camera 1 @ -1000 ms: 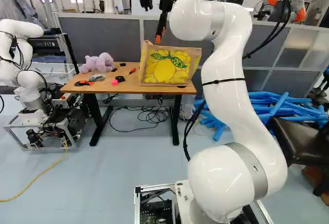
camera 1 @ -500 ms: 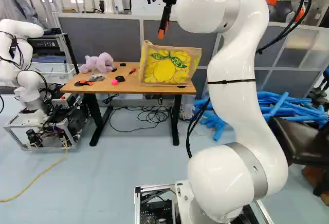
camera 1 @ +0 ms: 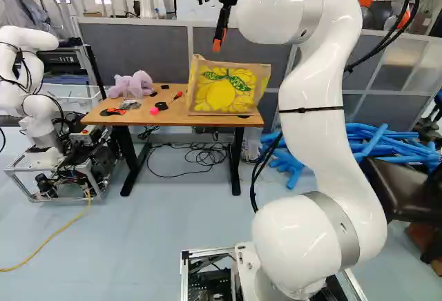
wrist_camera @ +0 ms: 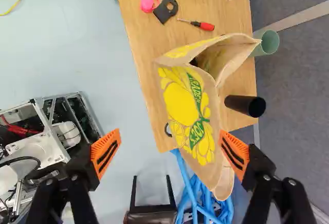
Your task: Pick up the bag on the ground and place it on the table
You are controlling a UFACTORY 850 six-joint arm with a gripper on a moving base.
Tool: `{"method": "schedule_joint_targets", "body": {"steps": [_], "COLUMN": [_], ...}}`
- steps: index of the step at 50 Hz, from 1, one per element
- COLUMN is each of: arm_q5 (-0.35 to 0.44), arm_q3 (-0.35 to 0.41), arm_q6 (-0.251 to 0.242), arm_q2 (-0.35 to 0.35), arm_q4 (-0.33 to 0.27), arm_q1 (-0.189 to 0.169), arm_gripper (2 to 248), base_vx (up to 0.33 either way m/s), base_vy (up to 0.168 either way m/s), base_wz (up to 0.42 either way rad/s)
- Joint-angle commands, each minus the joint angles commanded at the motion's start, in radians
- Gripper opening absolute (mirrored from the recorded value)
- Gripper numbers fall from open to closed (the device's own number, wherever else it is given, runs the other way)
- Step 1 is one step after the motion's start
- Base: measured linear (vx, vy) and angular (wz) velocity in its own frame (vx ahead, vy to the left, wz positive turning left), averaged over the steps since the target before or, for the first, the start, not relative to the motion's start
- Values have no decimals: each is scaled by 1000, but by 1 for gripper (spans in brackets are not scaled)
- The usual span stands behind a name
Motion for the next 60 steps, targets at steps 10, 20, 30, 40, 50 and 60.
{"method": "schedule_joint_targets", "body": {"steps": [10,20,30,40,50,60], "arm_q5": [5,22,50,88,139,200], "arm_q3": [5,21,47,83,131,188], "arm_q6": [3,11,26,46,73,105], "arm_q2": [2,8,19,33,52,76], "arm_q4": [0,-1,-2,-3,-5,-8], "arm_q1": [0,-1,-2,-4,-6,-9], "arm_gripper": [247,247,247,247,247,247], "base_vx": [0,0,0,0,0,0], "base_vy": [0,0,0,0,0,0], "base_wz": [0,0,0,0,0,0]}}
